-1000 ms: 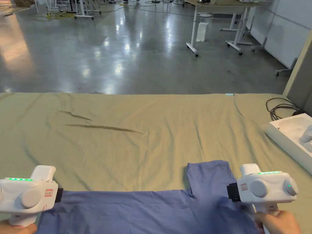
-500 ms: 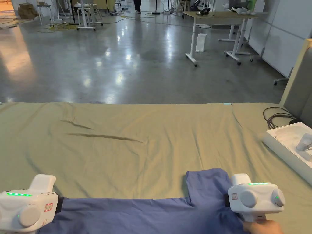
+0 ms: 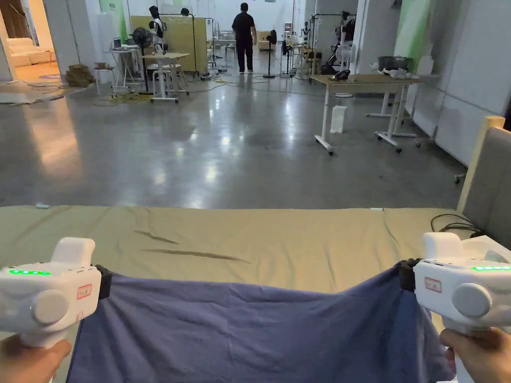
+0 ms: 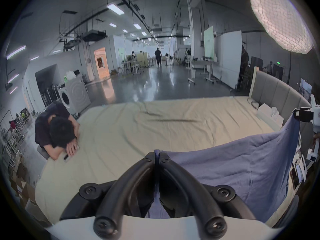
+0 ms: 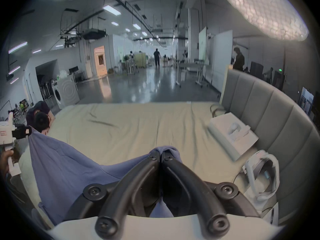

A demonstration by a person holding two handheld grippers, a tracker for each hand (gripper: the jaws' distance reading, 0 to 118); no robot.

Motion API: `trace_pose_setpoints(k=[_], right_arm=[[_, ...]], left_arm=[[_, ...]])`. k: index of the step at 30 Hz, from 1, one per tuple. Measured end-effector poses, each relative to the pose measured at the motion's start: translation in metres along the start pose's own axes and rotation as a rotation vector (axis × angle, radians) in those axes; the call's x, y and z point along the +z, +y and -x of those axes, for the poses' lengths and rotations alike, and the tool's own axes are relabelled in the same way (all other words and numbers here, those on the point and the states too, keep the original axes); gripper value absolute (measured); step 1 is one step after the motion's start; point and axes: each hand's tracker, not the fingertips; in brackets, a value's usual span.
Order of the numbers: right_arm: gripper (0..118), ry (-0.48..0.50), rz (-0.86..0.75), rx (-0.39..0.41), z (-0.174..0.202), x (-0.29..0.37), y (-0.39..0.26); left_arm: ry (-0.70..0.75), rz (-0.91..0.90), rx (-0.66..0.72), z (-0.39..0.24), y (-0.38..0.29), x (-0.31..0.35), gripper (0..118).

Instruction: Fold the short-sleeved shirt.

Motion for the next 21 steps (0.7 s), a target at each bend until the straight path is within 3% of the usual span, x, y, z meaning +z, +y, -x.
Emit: trace_pose_setpoints(k=[10, 21], right_arm=[[0, -0.009, -0.218, 0.030, 0.010, 0.083, 0.109], [0, -0.052, -0.339, 0.076, 0.031, 0.077, 0.229]], left_arm=[[0.019, -0.188, 0.053, 0.027, 0.098, 0.077, 3], [0.052, -0.262, 0.082, 0.045, 0.208, 0.070, 3]])
